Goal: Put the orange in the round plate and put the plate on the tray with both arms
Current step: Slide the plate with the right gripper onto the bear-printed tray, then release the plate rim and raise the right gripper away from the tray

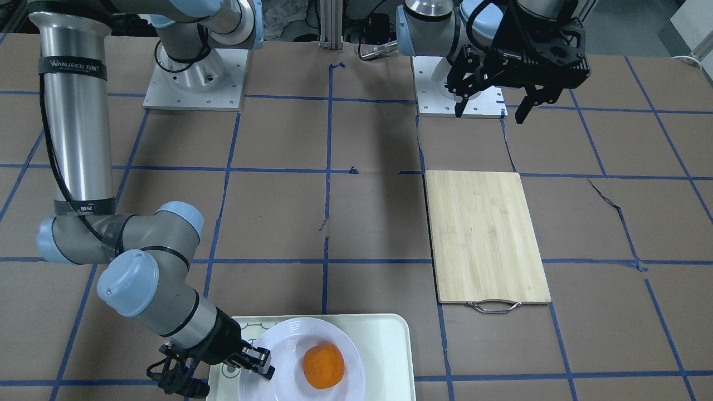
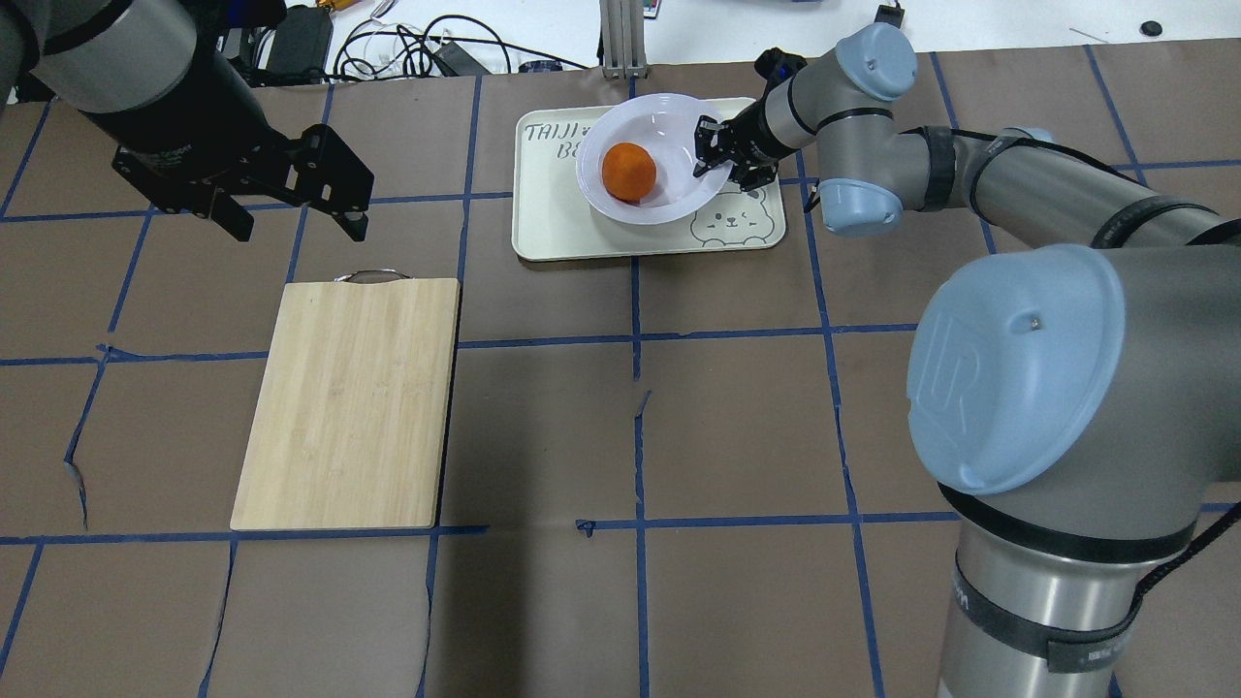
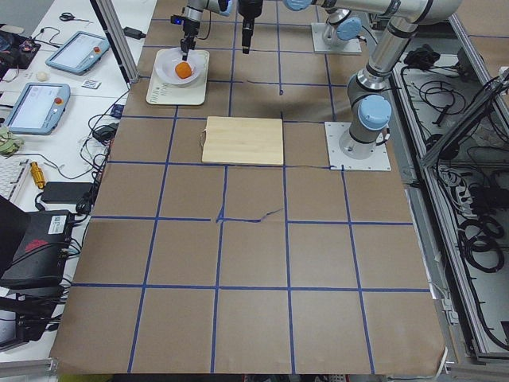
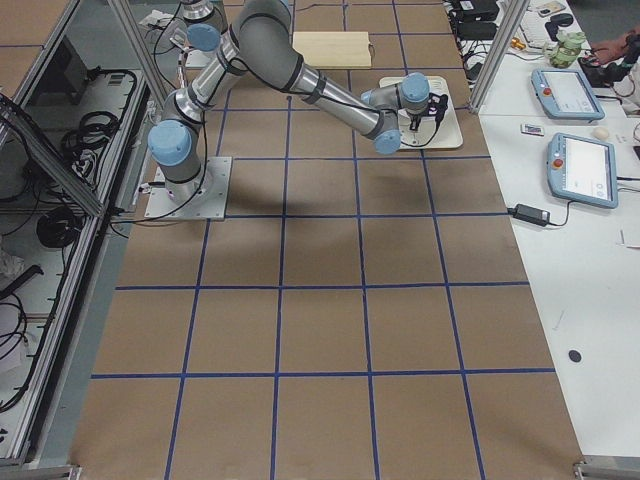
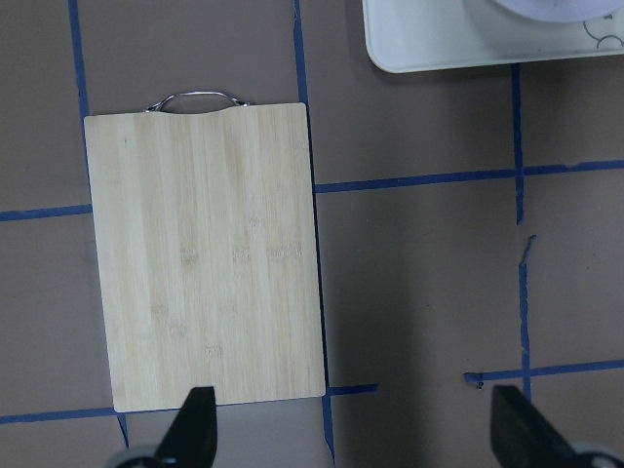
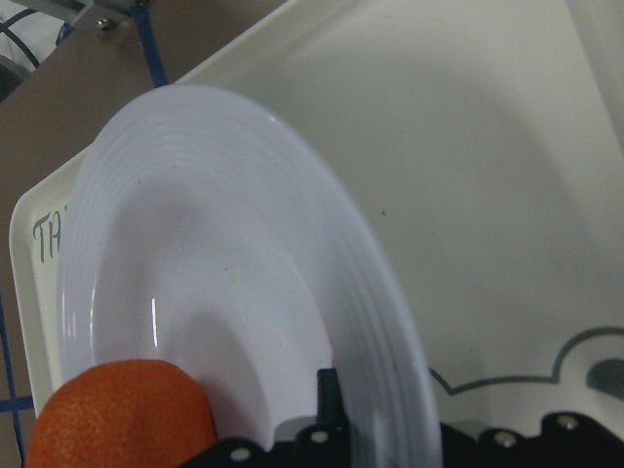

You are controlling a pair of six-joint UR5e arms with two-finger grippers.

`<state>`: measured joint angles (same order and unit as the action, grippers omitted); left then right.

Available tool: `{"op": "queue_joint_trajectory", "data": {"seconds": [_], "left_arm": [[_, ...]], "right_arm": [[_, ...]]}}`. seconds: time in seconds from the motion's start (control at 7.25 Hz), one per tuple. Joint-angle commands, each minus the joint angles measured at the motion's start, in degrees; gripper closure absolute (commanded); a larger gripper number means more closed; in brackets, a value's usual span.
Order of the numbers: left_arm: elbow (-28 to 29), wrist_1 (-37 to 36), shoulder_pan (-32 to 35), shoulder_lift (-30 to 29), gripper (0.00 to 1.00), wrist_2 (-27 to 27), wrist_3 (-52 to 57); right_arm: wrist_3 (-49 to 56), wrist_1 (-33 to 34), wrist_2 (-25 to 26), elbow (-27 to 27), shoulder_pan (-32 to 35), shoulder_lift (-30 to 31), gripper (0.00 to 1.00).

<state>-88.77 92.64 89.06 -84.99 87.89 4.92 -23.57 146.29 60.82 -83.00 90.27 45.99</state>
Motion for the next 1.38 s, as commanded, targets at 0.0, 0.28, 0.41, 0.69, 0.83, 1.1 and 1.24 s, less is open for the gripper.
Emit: {"op": "queue_joint_trajectory", "data": {"seconds": [0.0,0.28,0.41,0.69,0.83,1.1,1.24], "left_arm": [[0.0,0.0,0.0,-0.1,0.0,0.0,0.0],[0.0,0.0,-0.1,-0.1,0.0,0.0,0.0],[0.0,0.0,-0.1,-0.1,0.0,0.0,0.0],[0.0,0.0,-0.1,-0.1,0.0,0.0,0.0],[0.0,0.0,-0.2,-0.1,0.0,0.0,0.0],[0.0,0.1,-0.2,-0.1,0.0,0.0,0.0],[0.0,0.0,-0.2,-0.1,0.0,0.0,0.0]], "right_arm": [[-1.3,0.0,0.9,-1.1,-1.2,0.6,0.13],[0.4,-6.1,5.9,0.4,-4.5,3.2,0.0],[2.8,-11.4,7.4,2.9,-4.8,5.2,0.0],[13.6,-25.5,16.0,7.9,-4.8,10.4,0.0],[15.9,-34.2,18.6,7.8,-4.2,15.5,0.0],[19.4,-48.4,25.2,7.1,-2.2,26.6,0.0],[22.8,-53.4,28.6,6.4,-1.2,31.7,0.0]]}}
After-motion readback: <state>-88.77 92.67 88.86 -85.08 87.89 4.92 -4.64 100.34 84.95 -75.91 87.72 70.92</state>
